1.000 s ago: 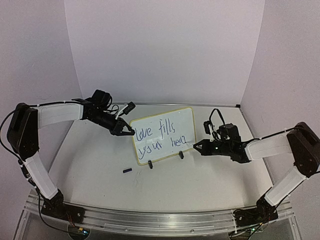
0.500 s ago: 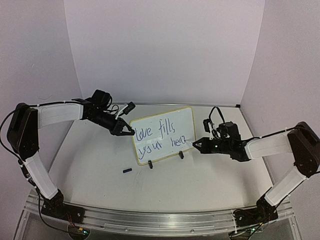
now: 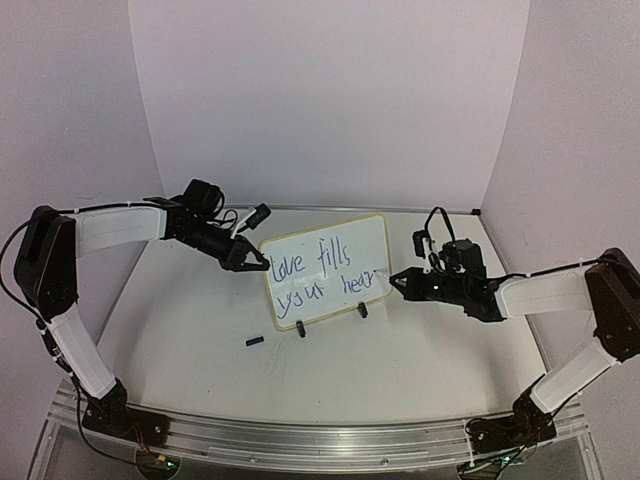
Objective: Write a sentence on the whiteboard
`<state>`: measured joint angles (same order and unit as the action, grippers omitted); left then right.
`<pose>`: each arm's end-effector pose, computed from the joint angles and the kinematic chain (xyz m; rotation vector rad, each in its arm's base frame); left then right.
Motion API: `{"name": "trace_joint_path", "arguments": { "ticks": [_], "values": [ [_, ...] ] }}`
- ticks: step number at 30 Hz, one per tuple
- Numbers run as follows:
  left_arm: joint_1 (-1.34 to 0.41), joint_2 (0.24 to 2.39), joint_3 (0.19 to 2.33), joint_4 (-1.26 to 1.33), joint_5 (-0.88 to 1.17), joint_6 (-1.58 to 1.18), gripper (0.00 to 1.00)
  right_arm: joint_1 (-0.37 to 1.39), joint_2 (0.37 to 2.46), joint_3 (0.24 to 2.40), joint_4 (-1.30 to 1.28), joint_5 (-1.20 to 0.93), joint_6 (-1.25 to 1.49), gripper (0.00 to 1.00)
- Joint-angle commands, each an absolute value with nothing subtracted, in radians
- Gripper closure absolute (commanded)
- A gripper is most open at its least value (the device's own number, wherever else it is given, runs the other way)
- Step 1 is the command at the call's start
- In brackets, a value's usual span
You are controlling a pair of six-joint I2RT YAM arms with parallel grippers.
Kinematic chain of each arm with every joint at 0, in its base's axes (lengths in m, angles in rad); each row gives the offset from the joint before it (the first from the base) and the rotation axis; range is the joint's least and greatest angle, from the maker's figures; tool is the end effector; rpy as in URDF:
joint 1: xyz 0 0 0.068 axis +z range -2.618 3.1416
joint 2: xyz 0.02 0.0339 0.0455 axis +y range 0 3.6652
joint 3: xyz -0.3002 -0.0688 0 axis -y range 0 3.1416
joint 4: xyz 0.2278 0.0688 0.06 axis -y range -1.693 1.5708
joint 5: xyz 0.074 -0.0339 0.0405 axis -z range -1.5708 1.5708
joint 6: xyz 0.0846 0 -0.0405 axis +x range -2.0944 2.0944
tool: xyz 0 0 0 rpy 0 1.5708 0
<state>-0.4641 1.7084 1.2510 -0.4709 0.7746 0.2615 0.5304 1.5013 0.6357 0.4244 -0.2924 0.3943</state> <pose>0.3067 -0.2197 0.2564 1.1497 2.1161 -1.0487 0.2746 0.1893 0.2122 -0.3376 2.0774 0.8685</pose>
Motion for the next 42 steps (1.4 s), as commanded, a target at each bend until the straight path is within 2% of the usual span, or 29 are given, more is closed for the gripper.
{"name": "trace_joint_path", "arguments": {
  "ticks": [1,16,30,42],
  "values": [
    [-0.471,1.72,1.266,-0.503,0.683,0.315,1.0,0.527,1.46,0.634,0.44,-0.286,0.394,1.0],
    [-0.471,1.723,1.266,-0.504,0.682,0.315,1.0,0.527,1.504,0.663,0.436,-0.284,0.396,1.0],
    [-0.471,1.72,1.267,-0.503,0.681,0.315,1.0,0.516,1.475,0.655,0.388,-0.161,0.421,1.0],
    [-0.472,1.719,1.266,-0.503,0.683,0.314,1.0,0.516,1.398,0.634,0.387,-0.247,0.381,1.0]
  ]
}}
